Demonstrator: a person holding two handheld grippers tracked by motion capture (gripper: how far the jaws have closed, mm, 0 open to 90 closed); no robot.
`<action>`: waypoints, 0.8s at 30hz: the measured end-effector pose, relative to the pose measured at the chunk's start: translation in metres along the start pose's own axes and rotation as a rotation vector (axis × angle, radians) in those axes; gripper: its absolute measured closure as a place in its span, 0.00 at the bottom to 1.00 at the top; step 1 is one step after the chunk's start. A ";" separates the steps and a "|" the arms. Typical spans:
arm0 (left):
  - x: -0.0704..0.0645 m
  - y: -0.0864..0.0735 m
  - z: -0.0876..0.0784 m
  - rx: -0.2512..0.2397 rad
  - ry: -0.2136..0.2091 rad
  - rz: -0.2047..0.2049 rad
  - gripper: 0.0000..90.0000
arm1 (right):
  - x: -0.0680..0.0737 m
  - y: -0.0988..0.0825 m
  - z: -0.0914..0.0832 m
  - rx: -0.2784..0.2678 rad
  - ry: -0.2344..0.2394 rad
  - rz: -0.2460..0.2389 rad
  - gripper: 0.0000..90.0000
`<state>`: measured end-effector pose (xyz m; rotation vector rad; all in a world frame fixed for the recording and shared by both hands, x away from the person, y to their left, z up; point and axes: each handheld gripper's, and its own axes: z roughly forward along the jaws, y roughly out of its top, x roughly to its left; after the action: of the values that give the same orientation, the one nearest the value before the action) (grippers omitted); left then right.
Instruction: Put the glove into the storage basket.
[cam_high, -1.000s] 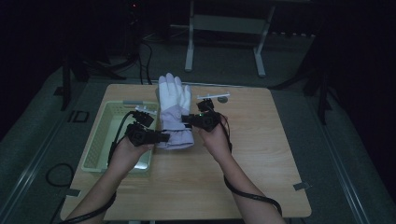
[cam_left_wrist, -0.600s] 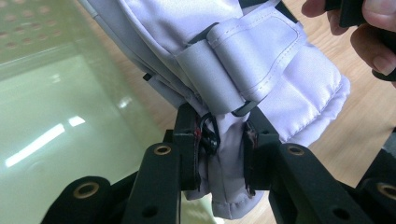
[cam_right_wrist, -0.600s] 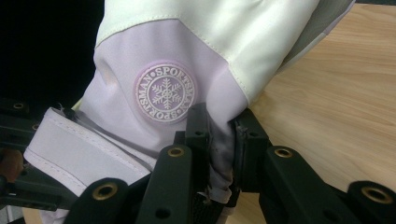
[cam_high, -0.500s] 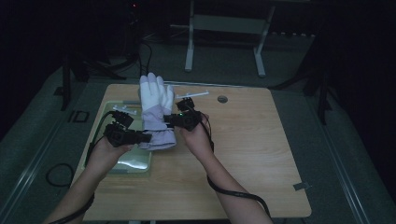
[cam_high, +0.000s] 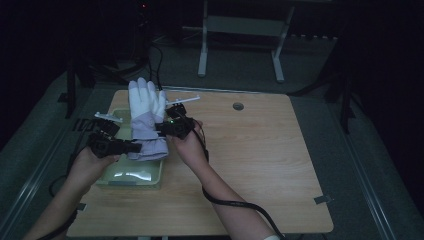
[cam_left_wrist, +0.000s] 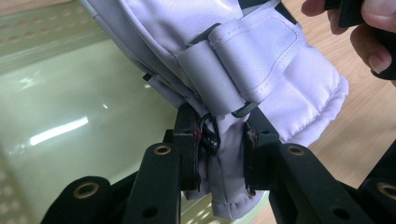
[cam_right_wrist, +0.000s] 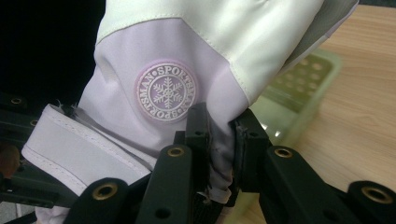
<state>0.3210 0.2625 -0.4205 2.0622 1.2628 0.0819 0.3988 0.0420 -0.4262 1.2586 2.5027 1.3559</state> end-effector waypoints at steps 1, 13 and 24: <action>0.003 -0.002 -0.002 0.002 0.001 -0.004 0.80 | 0.003 0.001 0.004 0.003 0.001 0.001 0.87; 0.039 -0.023 -0.013 0.050 -0.004 -0.028 0.80 | 0.031 -0.002 0.041 0.029 0.005 -0.002 0.87; 0.058 -0.054 0.026 0.092 -0.054 -0.108 0.80 | 0.023 -0.029 0.074 0.144 -0.047 0.009 0.87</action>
<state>0.3208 0.3101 -0.4897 2.0549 1.3644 -0.0828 0.3929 0.0998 -0.4853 1.3116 2.6062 1.1509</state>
